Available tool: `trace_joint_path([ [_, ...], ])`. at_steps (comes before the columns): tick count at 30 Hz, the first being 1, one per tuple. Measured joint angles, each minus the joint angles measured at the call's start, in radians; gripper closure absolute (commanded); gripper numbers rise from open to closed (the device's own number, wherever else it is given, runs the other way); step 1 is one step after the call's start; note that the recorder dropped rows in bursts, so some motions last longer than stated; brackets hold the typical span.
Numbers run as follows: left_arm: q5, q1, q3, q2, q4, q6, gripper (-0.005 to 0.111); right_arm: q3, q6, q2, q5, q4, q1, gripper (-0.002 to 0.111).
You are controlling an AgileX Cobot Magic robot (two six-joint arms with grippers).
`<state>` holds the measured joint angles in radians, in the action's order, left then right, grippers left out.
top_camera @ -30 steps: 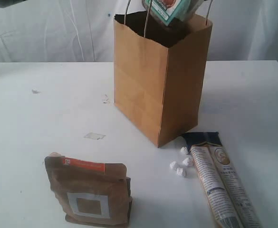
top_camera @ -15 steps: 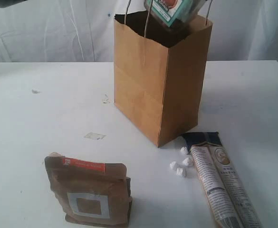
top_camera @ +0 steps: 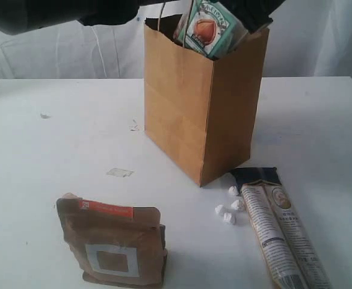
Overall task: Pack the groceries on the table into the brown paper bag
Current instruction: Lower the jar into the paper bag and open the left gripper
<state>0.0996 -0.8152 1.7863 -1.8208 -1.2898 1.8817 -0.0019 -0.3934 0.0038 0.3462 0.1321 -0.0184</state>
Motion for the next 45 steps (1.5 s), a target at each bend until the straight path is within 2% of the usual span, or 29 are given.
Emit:
trace_joint_path([
  [16,0.03,0.0,0.0,-0.016,-0.017,-0.004,0.105,0.0,0.0,0.0,0.0,0.0,0.0,0.108],
  [18,0.027,0.0,0.0,-0.023,-0.022,-0.004,0.099,0.0,0.0,0.0,0.0,0.0,0.0,0.108],
  [20,0.017,0.0,0.0,-0.029,-0.022,-0.004,0.088,0.0,0.0,0.0,0.0,0.0,0.0,0.108],
  [21,0.015,0.0,0.0,-0.031,-0.022,-0.004,0.075,0.0,0.0,0.0,0.0,0.0,0.0,0.108],
  [23,0.011,0.0,0.0,-0.033,-0.022,-0.004,0.06,0.0,0.0,0.0,0.0,0.0,0.0,0.108],
  [27,0.011,0.0,0.0,-0.033,-0.041,-0.006,0.057,0.0,0.0,0.0,0.0,0.0,0.0,0.108],
  [31,0.062,0.0,0.0,-0.053,-0.16,-0.019,0.055,0.0,0.0,0.0,0.0,0.0,0.0,0.108],
  [36,0.098,0.0,0.0,-0.074,-0.24,-0.019,0.029,0.0,0.0,0.0,0.0,0.0,0.0,0.108],
  [37,0.112,0.0,0.0,-0.074,-0.24,-0.019,0.027,0.0,0.0,0.0,0.0,0.0,0.0,0.108],
  [41,0.17,0.0,0.0,-0.074,-0.282,-0.019,0.026,0.0,0.0,0.0,0.0,0.0,0.0,0.108],
  [45,0.264,0.0,0.0,-0.077,-0.391,-0.019,0.026,0.0,0.0,0.0,0.0,0.0,0.0,0.108],
])
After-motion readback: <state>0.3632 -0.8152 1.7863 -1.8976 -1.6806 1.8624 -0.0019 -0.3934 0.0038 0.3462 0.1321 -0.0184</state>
